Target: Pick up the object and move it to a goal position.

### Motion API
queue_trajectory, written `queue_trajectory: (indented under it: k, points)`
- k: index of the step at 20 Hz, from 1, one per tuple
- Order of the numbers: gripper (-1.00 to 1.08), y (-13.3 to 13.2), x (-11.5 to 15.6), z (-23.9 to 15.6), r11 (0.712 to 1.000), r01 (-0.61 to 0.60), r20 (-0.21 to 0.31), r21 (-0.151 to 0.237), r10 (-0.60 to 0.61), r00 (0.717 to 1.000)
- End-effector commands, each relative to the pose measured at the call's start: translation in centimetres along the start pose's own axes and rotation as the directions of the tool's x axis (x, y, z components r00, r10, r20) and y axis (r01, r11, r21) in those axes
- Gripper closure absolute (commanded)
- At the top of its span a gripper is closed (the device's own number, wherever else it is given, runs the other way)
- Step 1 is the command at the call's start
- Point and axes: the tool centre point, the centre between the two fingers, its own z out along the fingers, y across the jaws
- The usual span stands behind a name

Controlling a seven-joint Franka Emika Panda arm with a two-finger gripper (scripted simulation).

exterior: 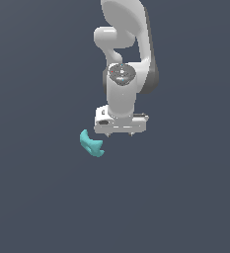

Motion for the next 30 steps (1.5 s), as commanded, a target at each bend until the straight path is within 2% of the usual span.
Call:
queue_trajectory:
  k: [1,4,10,20,30]
  points:
    - [-0.92,0.0,0.0,0.0,1.0,0.0,0.0,0.0,0.0,1.0]
    - [-0.92,0.2,0.3,-0.6,1.0,-0.007,-0.013,0.002,0.007,1.0]
    - [-0.92,0.9,1.8,-3.2,0.999,-0.043,-0.071,0.013,0.043,0.997]
    - [-0.92,1.4,1.7,-3.0,1.0,-0.005,-0.069,0.009,0.005,0.998]
    - [-0.92,3.4,1.4,-2.4,0.991,0.137,-0.064,-0.006,-0.137,0.989]
